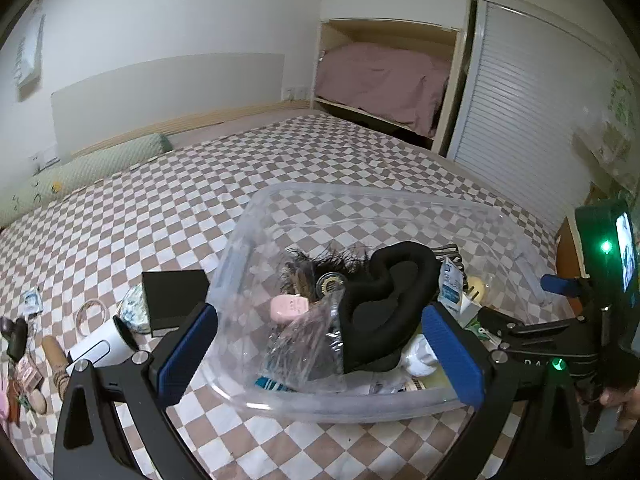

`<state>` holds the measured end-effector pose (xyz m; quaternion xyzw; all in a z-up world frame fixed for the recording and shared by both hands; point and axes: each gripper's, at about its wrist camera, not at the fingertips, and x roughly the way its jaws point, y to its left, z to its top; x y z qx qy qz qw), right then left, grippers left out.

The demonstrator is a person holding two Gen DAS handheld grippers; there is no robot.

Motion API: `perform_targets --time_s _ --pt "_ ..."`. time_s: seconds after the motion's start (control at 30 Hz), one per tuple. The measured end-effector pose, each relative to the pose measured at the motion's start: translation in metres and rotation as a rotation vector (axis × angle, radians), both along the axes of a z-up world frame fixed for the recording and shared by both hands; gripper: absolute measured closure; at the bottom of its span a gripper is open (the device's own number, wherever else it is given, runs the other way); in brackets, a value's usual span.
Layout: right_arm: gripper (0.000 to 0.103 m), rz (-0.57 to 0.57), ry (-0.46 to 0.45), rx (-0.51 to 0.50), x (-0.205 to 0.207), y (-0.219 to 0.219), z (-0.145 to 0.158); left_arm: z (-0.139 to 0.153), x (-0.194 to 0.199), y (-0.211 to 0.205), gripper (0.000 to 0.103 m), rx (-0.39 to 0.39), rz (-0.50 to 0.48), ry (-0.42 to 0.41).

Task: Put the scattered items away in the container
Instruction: 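Withdraw the right tool from the box back over the bed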

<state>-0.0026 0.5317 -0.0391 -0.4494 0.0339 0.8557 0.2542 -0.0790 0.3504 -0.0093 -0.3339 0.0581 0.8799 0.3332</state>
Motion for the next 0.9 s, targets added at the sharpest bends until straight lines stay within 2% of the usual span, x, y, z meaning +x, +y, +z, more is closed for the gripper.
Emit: perform_targets --time_s 0.3,0.6,0.9 --pt "0.0 0.001 0.032 -0.032 0.001 -0.004 0.004 0.0 -0.005 -0.023 0.0 -0.008 0.086 -0.029" --pt "0.0 -0.002 0.156 -0.104 0.005 -0.007 0.016 0.007 0.001 -0.042 0.0 -0.03 0.125 -0.001" --pt "0.0 0.058 0.233 -0.105 0.0 -0.027 0.028 0.02 0.003 -0.074 0.0 0.021 0.173 0.005"
